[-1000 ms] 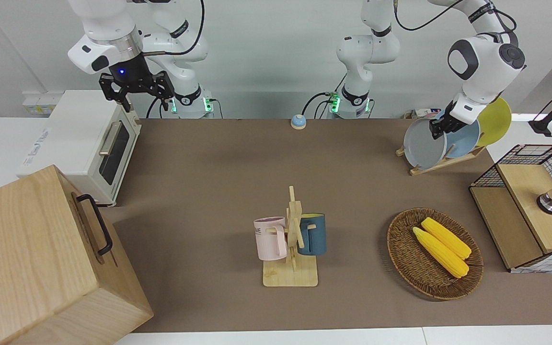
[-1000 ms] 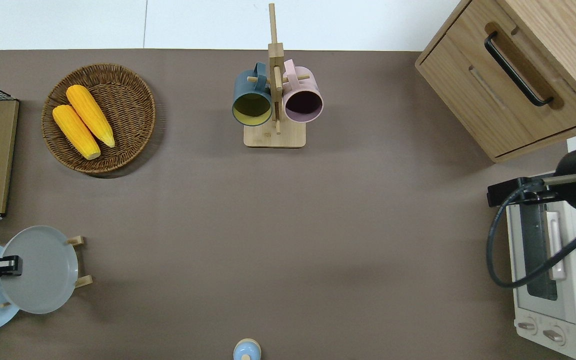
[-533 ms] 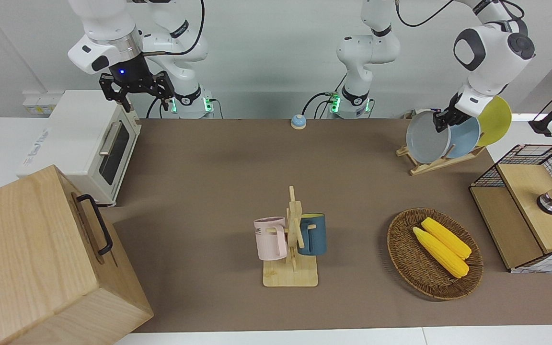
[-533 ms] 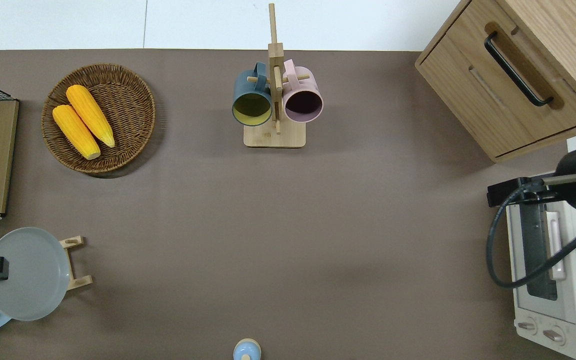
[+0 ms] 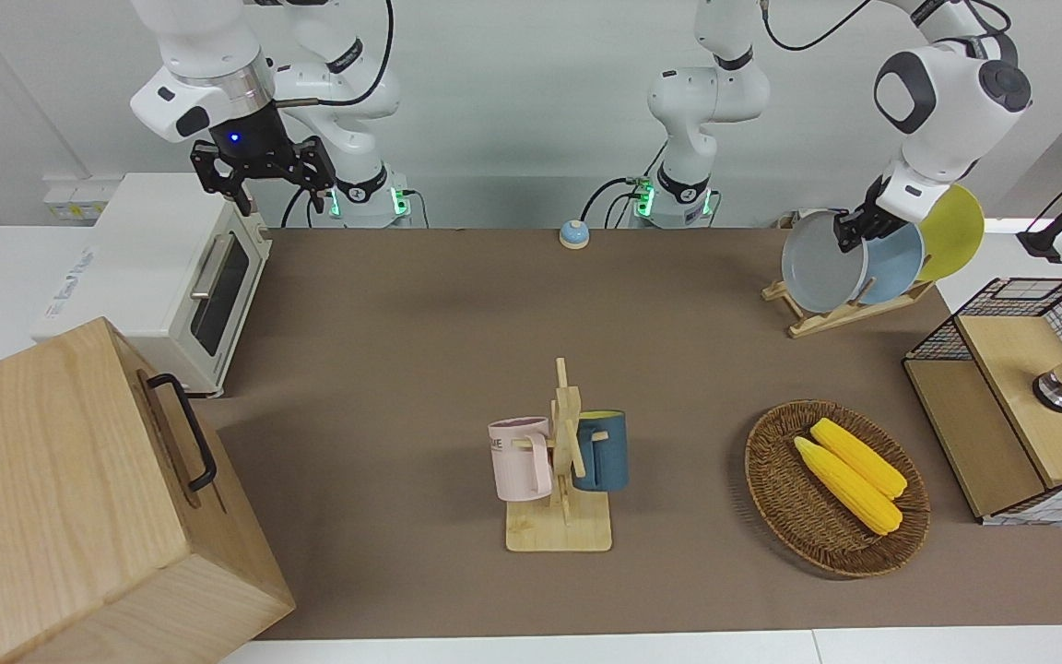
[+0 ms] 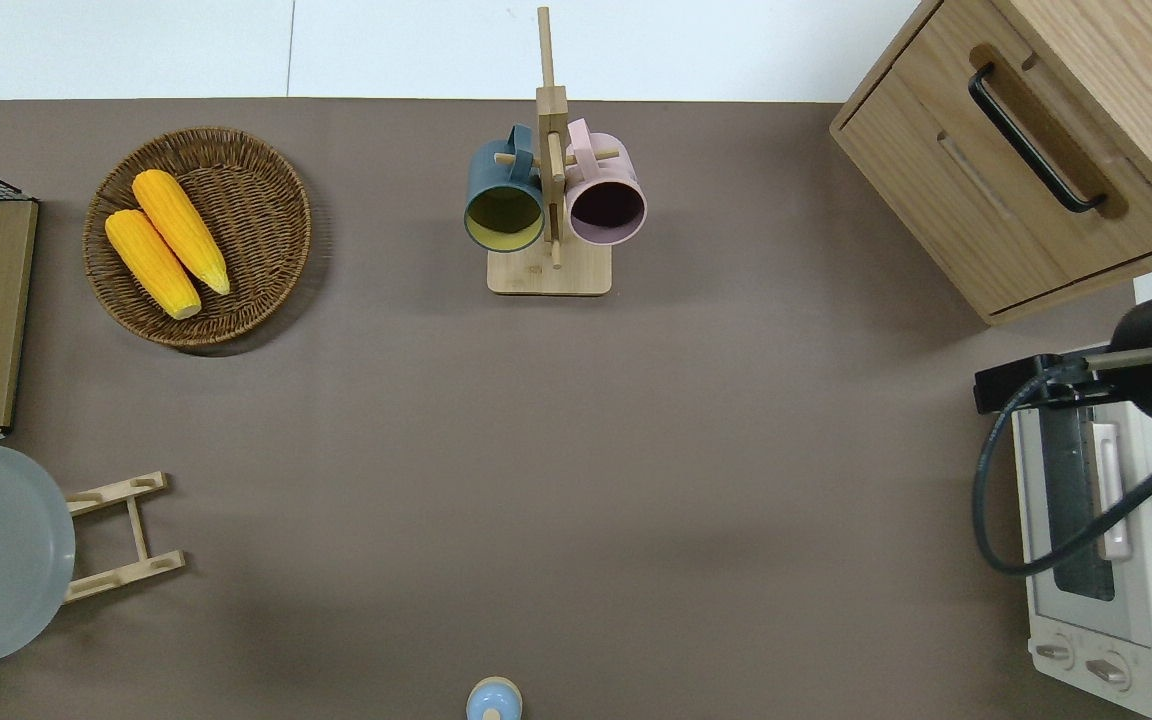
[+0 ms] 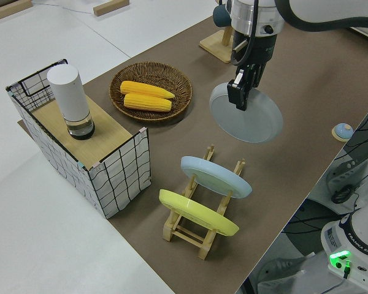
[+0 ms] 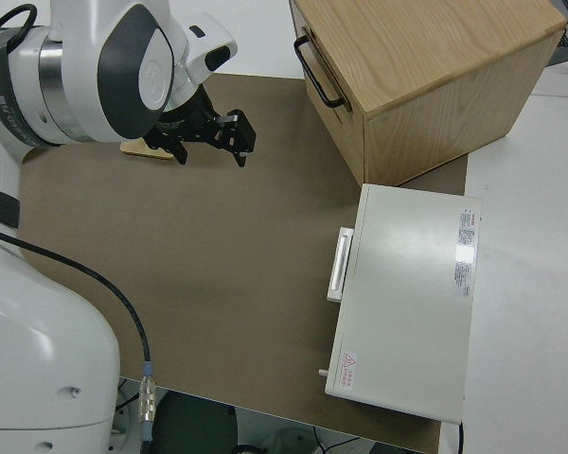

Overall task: Pick gray plate from low plate rack and place it on table with left arm
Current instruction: 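Lift the gray plate out of the rack with the left gripper, then lower the gray plate flat onto the table beside the rack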

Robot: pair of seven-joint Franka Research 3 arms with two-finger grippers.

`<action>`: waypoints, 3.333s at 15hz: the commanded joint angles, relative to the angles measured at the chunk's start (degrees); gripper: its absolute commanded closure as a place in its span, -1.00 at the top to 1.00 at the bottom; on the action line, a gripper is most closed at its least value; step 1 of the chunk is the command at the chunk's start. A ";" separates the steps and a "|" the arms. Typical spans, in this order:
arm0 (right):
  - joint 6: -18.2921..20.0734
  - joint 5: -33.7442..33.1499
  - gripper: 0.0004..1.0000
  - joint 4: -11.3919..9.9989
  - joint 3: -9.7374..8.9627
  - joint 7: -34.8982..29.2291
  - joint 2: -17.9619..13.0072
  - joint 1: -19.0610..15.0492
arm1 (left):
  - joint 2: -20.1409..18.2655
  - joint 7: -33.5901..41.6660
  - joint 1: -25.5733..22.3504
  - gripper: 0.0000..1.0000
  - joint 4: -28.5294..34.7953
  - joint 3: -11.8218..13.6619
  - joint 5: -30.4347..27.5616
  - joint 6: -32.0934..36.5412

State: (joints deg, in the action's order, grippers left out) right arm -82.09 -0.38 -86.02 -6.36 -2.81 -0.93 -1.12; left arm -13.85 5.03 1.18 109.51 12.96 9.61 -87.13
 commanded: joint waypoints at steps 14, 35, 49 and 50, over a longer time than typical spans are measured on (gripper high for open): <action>0.88 1.09 0.97 0.42 -1.03 -0.53 -0.12 -1.43 | 5.85 -10.74 0.93 -1.00 -9.31 -5.66 -13.20 7.68; 0.88 1.09 0.97 0.42 -1.03 -0.53 -0.12 -1.43 | 5.85 -21.37 1.81 -1.00 7.91 -18.40 -21.12 -4.09; 0.88 1.09 0.98 0.42 -1.03 -0.53 -0.12 -1.43 | 8.14 -24.89 2.25 -0.99 14.51 -21.66 -19.46 -13.68; 0.88 1.09 0.98 0.42 -1.03 -0.53 -0.12 -1.43 | 8.14 -25.24 2.25 -0.98 14.68 -21.66 -19.10 -14.20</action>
State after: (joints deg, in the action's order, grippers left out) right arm -82.09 -0.38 -86.02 -6.36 -2.81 -0.93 -1.12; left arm -5.36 -18.36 2.72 122.79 -8.90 -10.62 -99.29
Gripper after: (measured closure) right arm 0.009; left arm 0.890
